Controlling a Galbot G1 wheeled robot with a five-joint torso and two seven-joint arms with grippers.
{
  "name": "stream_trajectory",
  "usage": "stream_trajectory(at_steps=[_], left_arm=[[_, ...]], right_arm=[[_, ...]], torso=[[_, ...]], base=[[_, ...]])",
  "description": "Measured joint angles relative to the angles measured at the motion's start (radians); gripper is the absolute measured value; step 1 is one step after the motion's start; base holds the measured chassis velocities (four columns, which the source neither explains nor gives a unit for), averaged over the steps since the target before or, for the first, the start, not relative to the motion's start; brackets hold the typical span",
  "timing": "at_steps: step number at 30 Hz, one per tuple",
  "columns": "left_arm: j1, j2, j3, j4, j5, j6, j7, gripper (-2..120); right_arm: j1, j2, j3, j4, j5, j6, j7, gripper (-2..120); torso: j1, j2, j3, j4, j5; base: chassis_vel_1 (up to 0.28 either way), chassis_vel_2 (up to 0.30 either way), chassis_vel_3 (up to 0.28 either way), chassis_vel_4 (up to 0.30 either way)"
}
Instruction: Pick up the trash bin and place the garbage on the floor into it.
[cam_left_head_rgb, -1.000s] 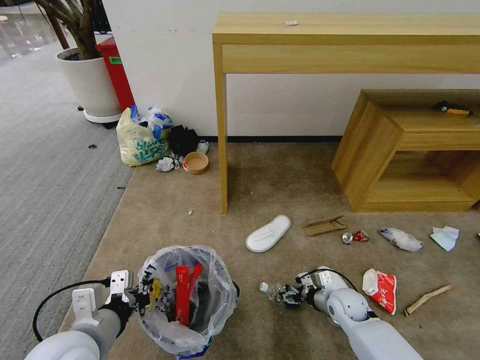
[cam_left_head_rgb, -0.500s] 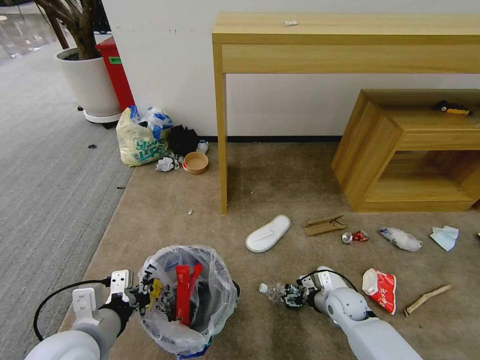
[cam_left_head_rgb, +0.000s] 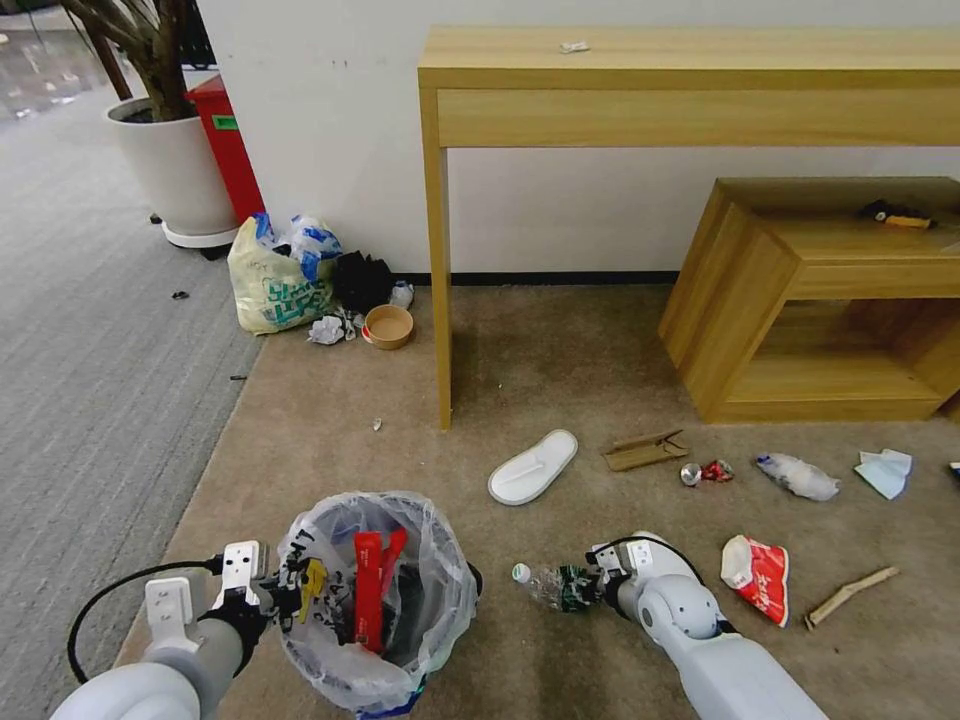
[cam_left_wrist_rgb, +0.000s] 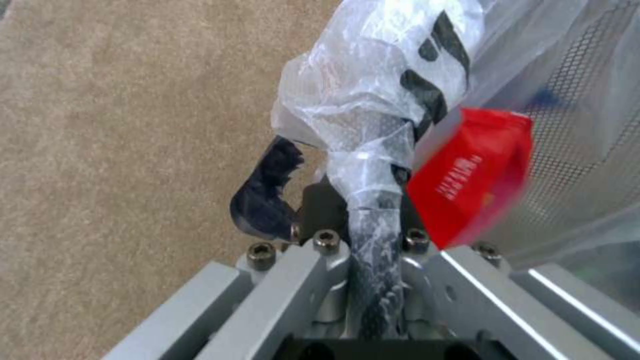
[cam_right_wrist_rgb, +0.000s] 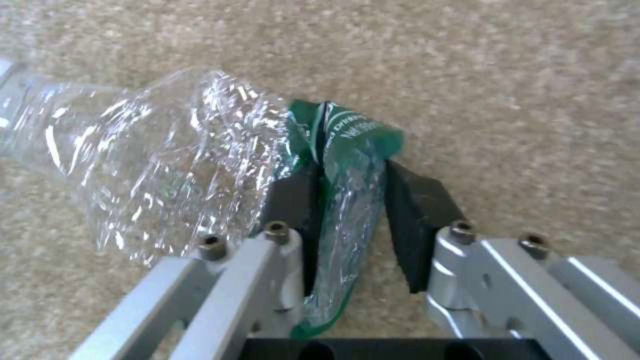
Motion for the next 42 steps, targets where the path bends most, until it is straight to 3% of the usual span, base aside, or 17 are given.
stream_trajectory(at_steps=[8, 18, 21, 31, 37, 42], left_arm=[[-0.003, 0.002, 0.0, -0.002, 0.0, 0.0, 0.0, 0], [-0.011, 0.015, -0.002, -0.002, -0.006, 0.0, -0.001, 0], [-0.028, 0.029, -0.001, 0.004, -0.022, 0.0, -0.003, 0], [-0.069, 0.051, 0.022, 0.034, -0.039, 0.0, -0.006, 0], [-0.169, 0.093, 0.103, 0.106, -0.095, 0.0, -0.041, 0], [-0.281, 0.128, 0.189, 0.189, -0.157, 0.0, -0.072, 0]], right_arm=[[-0.031, -0.012, 0.029, 0.05, -0.009, 0.019, 0.007, 6], [-0.066, -0.052, 0.101, 0.203, -0.017, 0.054, 0.025, 5], [-0.061, -0.078, 0.132, 0.324, 0.008, 0.06, 0.045, 5], [-0.027, -0.121, 0.157, 0.475, 0.098, 0.062, 0.078, 5], [0.046, -0.192, 0.17, 0.628, 0.267, 0.064, 0.086, 5], [0.124, -0.23, 0.098, 0.762, 0.371, 0.072, 0.08, 5]], torso=[[0.0, 0.0, 0.0, -0.0003, -0.001], [0.0, 0.0, 0.0, -0.0004, -0.0015], [0.0, 0.0, 0.0, -0.0004, -0.0016], [0.0, 0.0, 0.0, -0.0003, -0.0016], [0.0, 0.0, 0.0, -0.0006, -0.002], [0.0, 0.0, 0.0, -0.0004, -0.0018]], base=[[0.0, 0.0, 0.0, 0.0], [0.0, 0.0, 0.0, 0.0], [0.0, 0.0, 0.0, 0.0], [0.0, 0.0, 0.0, 0.0], [0.0, 0.0, 0.0, 0.0], [0.0, 0.0, 0.0, 0.0]])
